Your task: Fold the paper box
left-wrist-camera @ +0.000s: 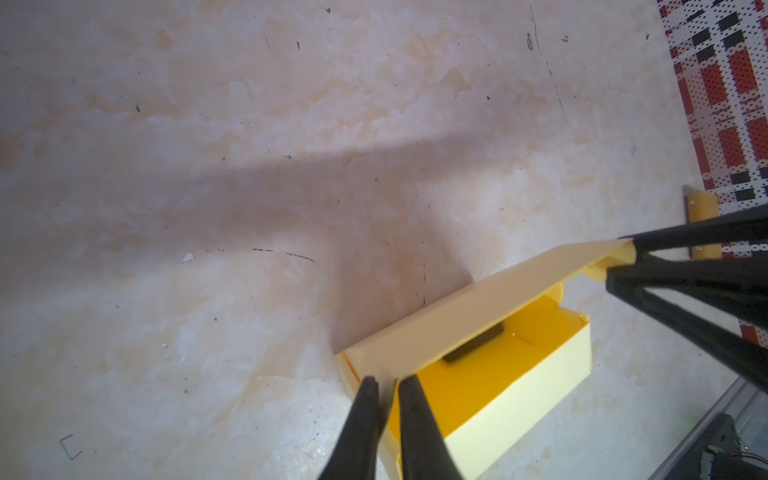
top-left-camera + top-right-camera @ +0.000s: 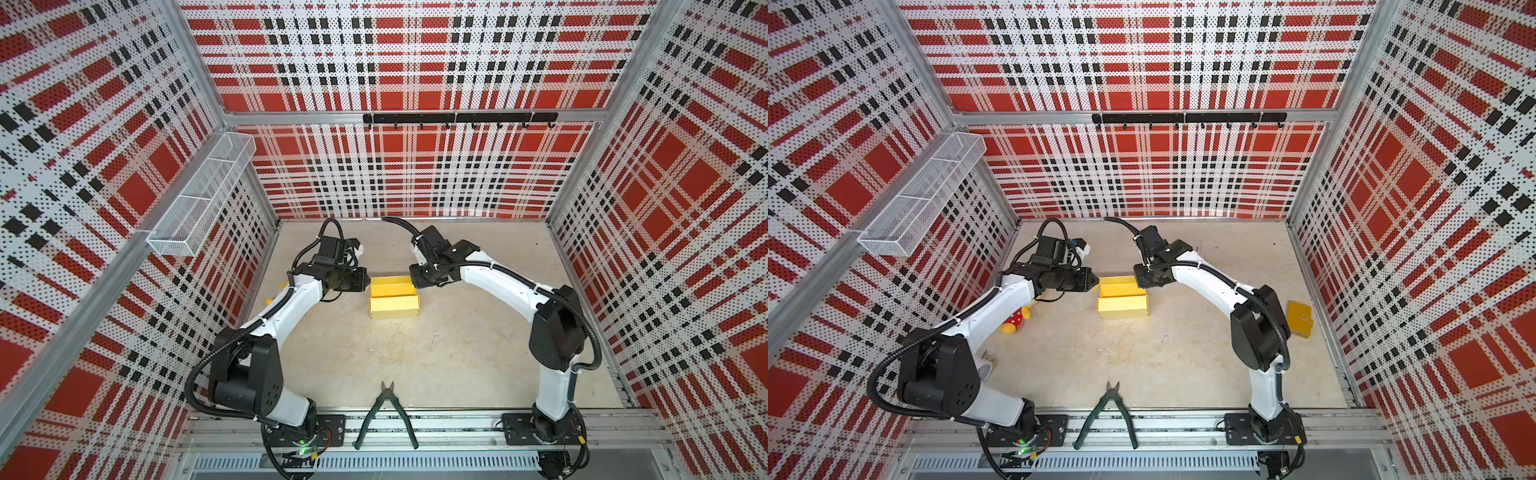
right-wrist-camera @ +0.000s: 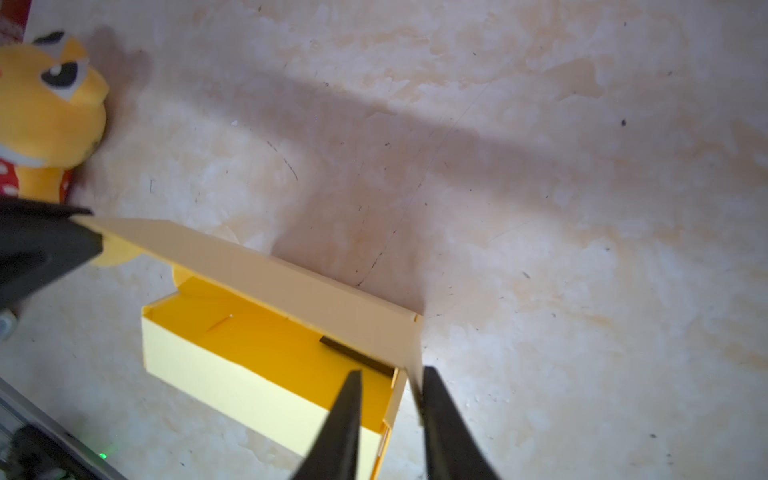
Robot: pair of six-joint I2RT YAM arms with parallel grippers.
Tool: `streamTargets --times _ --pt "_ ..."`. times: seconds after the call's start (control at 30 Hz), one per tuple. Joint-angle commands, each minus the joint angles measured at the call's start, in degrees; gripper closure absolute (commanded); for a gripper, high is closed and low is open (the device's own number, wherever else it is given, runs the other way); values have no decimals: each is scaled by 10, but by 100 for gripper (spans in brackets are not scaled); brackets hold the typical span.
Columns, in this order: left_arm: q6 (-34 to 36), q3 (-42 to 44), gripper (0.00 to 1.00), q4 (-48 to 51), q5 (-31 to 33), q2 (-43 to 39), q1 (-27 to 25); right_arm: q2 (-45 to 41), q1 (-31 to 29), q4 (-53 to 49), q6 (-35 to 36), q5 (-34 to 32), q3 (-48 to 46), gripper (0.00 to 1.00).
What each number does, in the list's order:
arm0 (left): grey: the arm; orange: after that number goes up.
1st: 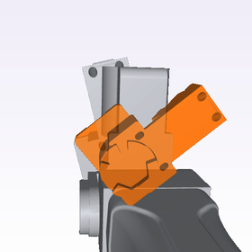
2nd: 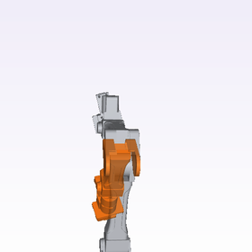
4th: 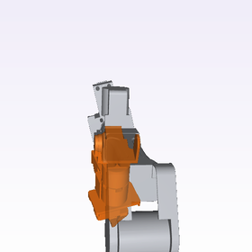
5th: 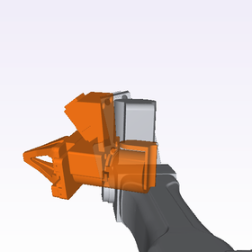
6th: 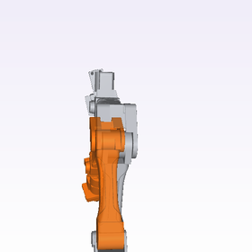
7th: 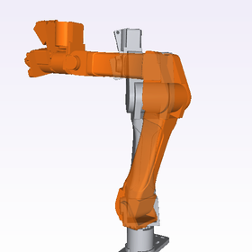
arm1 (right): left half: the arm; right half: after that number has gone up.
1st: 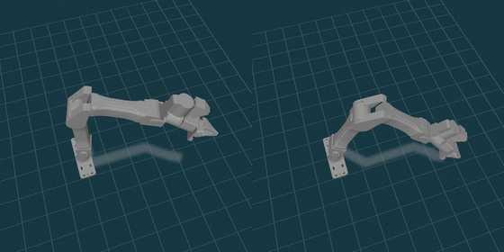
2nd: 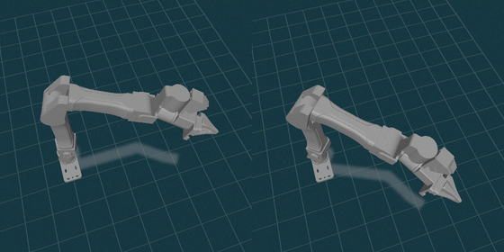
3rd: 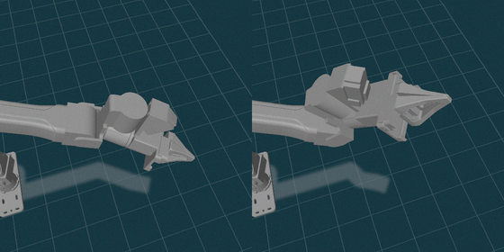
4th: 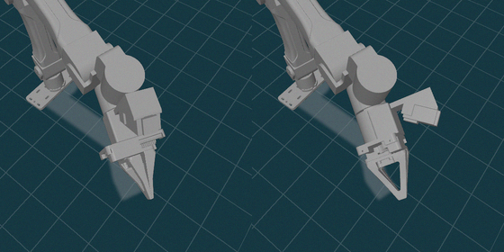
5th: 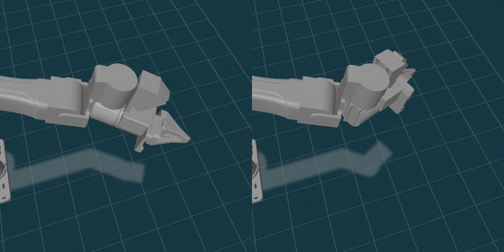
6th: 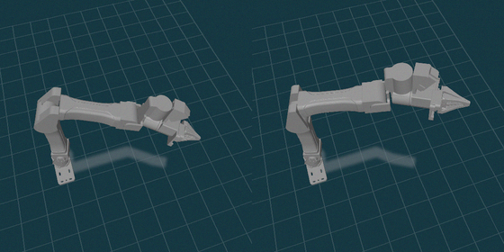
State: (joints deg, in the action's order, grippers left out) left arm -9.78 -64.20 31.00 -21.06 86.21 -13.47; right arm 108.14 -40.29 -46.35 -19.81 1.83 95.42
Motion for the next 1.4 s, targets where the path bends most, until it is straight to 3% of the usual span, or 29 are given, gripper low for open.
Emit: streamTargets --times 0.0,0.03,0.13,0.33,0.5,0.6,0.67,0.77,0.83,0.93,1.03,1.13,1.23,1.37 --pt "4 7 85 -25 -14 -11 -6 -76 -5 34 40 -23 -46 56" --pt "10 7 85 -28 -13 -11 -7 -102 -5 49 52 -28 -69 50" --pt "23 7 85 -35 -16 -12 -8 -165 -5 91 98 -26 -135 46" --pt "29 11 86 -43 -31 -18 -9 -257 -17 189 153 -10 -251 45" --pt "31 20 86 -46 -32 -19 -5 -275 -110 323 362 2 -349 43" --pt "56 13 73 -44 -54 -30 -4 -270 -119 360 423 25 -378 42" --pt "115 -9 65 -23 -82 -40 4 -278 -119 382 460 23 -396 42" --pt "235 -68 43 36 -131 -28 17 -303 -119 438 496 25 -440 41" --pt "327 -122 31 94 -151 -2 18 -319 -115 485 488 31 -474 41" --pt "416 -183 29 152 -186 41 14 -338 -107 561 445 37 -529 42" --pt "475 -225 30 190 -207 87 -4 -345 -102 613 355 64 -567 49" --pt "535 -294 32 276 -220 155 -17 -314 -102 740 243 94 -621 71" --pt "574 -334 35 335 -236 208 -20 -246 -126 886 195 90 -665 94" --pt "606 -341 35 328 -202 231 -33 -154 -138 1015 169 70 -678 100"
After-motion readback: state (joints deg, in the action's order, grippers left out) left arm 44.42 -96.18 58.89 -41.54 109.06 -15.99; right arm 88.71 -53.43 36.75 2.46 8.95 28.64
